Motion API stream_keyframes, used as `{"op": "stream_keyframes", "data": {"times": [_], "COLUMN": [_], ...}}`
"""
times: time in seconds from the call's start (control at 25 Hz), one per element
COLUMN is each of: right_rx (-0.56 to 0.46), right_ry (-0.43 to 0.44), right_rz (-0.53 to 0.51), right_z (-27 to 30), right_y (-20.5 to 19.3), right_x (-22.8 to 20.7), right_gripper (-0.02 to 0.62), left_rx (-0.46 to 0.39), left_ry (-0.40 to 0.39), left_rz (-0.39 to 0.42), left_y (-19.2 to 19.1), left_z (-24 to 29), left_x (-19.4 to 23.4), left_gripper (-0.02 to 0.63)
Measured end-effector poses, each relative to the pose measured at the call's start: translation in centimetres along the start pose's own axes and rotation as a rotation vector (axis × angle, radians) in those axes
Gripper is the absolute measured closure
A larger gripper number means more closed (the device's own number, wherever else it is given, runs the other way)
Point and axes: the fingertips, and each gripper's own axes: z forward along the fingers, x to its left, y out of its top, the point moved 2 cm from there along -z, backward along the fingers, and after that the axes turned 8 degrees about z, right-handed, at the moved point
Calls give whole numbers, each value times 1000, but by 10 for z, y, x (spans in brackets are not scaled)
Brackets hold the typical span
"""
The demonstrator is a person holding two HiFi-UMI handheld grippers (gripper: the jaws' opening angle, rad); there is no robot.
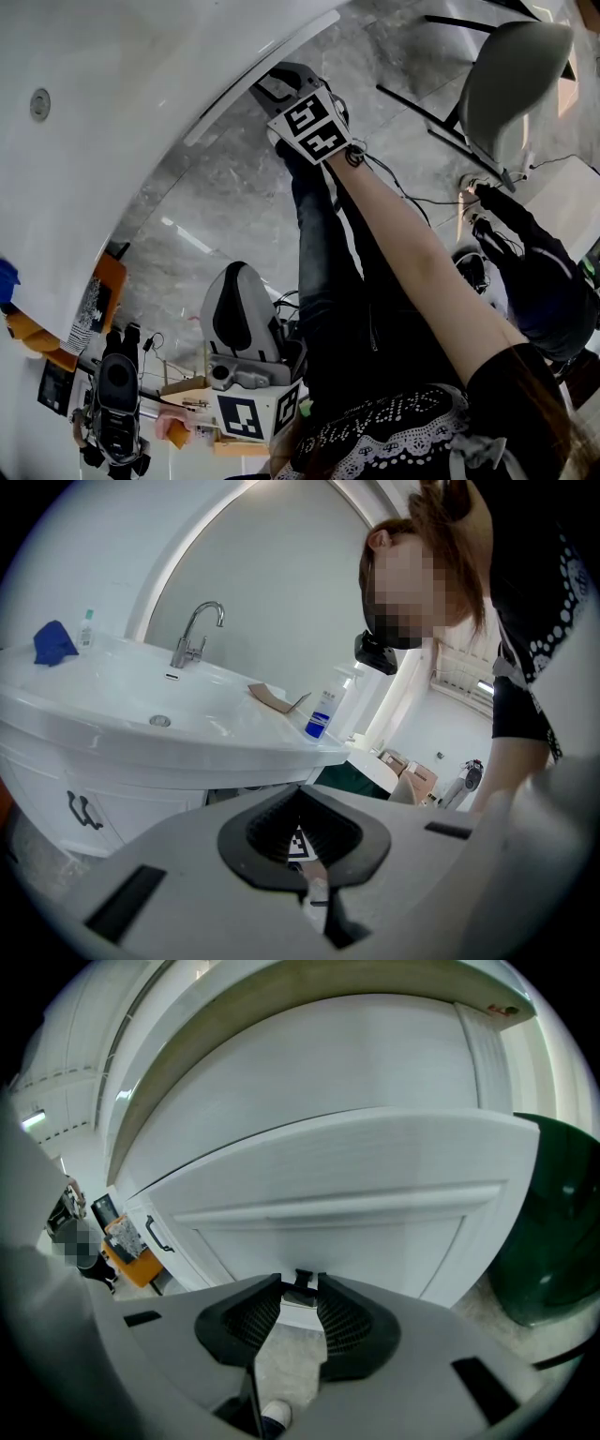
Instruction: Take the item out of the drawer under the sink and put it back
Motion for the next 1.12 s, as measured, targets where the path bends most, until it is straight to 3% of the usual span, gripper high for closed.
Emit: {"op": "stream_keyframes", "data": {"times": [1.12], "right_rx": [6], "right_ry": [-8], "right_rz": [28], "right_z": [-22], "right_y": [-24], "right_x": [3], "right_gripper": [465], "left_rx": [-6], "left_ry": [-5], "left_rz": [-23], "left_y": [-1], "left_z": [-1], "left_x": [0], "left_gripper": [603]}}
